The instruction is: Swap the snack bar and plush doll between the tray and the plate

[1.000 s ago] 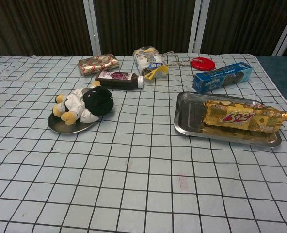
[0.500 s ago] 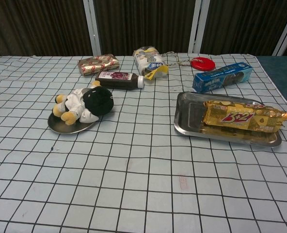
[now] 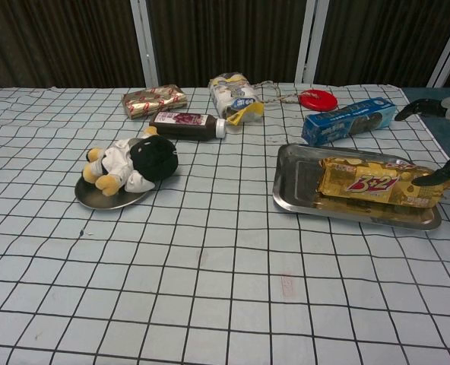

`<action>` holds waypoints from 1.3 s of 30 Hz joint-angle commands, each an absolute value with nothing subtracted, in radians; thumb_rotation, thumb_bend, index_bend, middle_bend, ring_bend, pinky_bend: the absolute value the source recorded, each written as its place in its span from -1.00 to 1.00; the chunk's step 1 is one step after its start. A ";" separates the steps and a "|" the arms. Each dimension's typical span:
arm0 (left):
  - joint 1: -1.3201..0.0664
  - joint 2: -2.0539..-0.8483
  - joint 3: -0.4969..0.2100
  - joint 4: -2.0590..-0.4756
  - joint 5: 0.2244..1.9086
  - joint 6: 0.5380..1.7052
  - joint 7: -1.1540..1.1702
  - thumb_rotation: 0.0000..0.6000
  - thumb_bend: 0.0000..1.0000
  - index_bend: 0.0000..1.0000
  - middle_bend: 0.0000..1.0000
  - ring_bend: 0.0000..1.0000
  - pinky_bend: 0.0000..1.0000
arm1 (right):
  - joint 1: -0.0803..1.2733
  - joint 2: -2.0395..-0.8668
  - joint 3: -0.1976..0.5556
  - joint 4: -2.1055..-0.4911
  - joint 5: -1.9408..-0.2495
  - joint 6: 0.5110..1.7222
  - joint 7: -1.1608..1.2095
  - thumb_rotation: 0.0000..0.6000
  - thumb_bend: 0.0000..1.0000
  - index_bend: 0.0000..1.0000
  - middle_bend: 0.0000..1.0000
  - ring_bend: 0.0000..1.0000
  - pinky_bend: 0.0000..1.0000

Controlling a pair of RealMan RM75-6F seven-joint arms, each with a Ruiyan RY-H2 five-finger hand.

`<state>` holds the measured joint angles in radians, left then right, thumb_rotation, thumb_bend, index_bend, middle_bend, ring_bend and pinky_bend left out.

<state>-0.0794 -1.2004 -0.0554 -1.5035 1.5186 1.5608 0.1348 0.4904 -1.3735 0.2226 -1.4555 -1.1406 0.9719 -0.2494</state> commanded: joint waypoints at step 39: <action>-0.077 -1.194 -0.065 -1.506 1.517 1.566 0.109 1.00 -0.15 -0.42 -0.45 -0.71 -0.76 | 0.554 -1.554 0.169 -1.192 -1.274 1.047 -0.079 1.00 -0.07 0.53 0.18 0.48 0.27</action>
<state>-0.0771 -1.1937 -0.0648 -1.5062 1.5171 1.5662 0.1094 0.5607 -1.5565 0.1744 -1.1864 -1.2397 1.0191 -0.1161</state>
